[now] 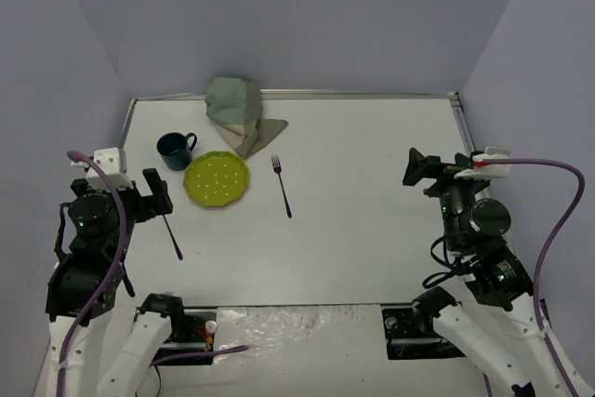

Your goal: Set the dinner table for one person

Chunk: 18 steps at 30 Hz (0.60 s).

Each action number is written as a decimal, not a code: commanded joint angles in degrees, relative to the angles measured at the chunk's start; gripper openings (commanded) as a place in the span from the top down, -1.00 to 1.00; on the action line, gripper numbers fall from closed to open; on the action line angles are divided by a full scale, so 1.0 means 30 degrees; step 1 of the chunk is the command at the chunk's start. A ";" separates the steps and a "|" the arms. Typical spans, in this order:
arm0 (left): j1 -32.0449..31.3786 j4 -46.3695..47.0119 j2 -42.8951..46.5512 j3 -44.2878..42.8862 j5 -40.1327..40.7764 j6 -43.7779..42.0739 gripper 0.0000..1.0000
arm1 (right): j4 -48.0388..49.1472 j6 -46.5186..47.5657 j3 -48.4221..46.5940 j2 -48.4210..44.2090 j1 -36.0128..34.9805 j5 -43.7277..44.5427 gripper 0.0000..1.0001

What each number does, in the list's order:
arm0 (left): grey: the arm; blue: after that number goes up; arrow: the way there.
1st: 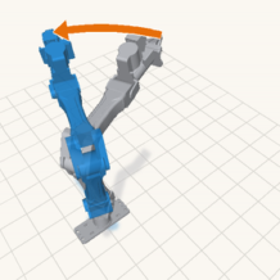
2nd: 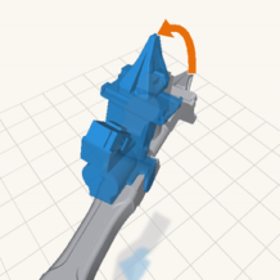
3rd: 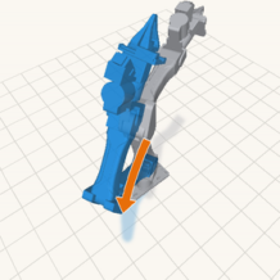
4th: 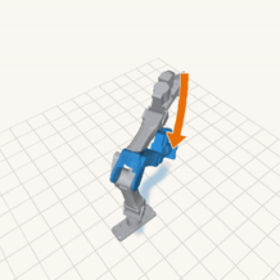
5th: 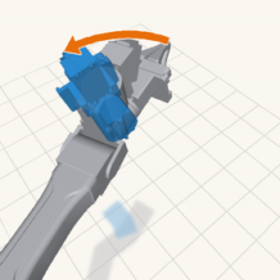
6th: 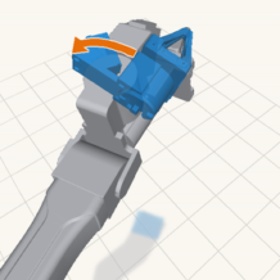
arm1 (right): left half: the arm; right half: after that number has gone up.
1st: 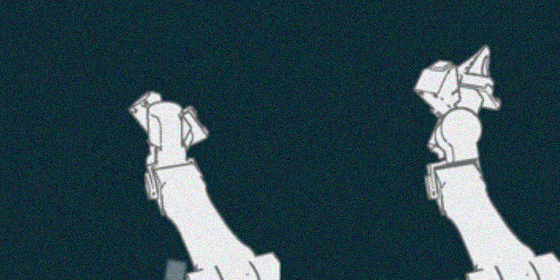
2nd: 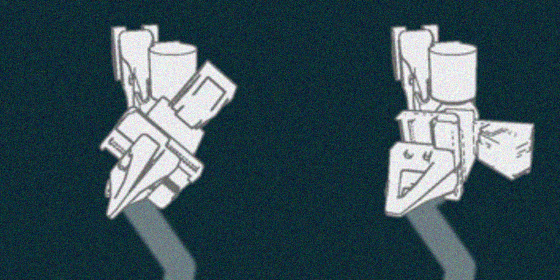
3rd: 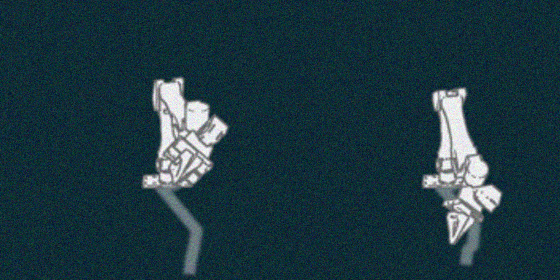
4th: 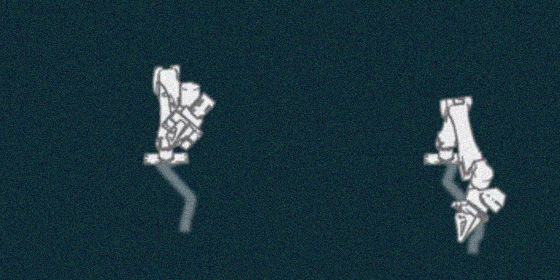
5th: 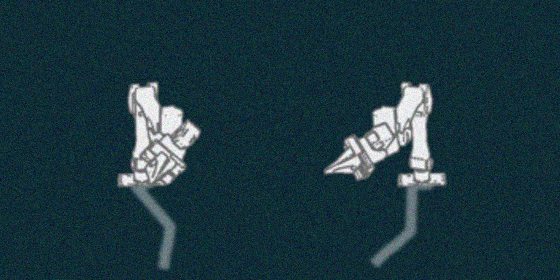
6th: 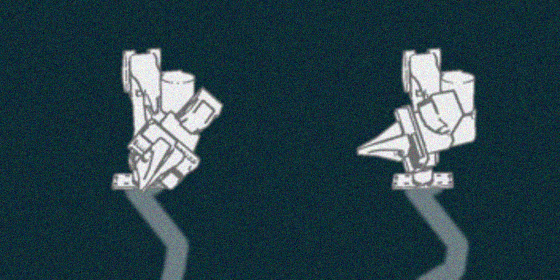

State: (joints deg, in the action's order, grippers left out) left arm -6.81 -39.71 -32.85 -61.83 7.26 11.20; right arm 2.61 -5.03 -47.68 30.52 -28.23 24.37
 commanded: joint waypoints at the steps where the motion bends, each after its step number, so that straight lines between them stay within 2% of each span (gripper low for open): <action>1: -0.0104 0.1186 -0.1935 0.0099 -0.1140 0.1338 -0.94 | 0.1179 -0.0900 -0.0327 0.0698 -0.0141 -0.1327 -1.00; 7: -0.0129 0.3672 -0.7216 -0.0569 -0.4373 0.4007 -0.94 | 0.1111 -0.3517 0.0003 0.2616 -0.0141 -0.3183 -1.00; 10: -0.0262 0.5263 -1.0217 -0.1738 -0.5320 0.4875 -0.94 | 0.1168 -0.3722 -0.0040 0.3773 -0.0141 -0.4539 -1.00; 18: -0.1428 0.8997 -1.7152 -0.6099 -0.2819 0.4964 -0.94 | 0.1210 -0.3853 -0.0490 0.7348 -0.0143 -0.7437 -1.00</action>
State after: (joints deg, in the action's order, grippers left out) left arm -9.47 -25.16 -79.46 -72.60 -3.93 24.61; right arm 2.45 -15.56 -47.62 48.26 -28.23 7.71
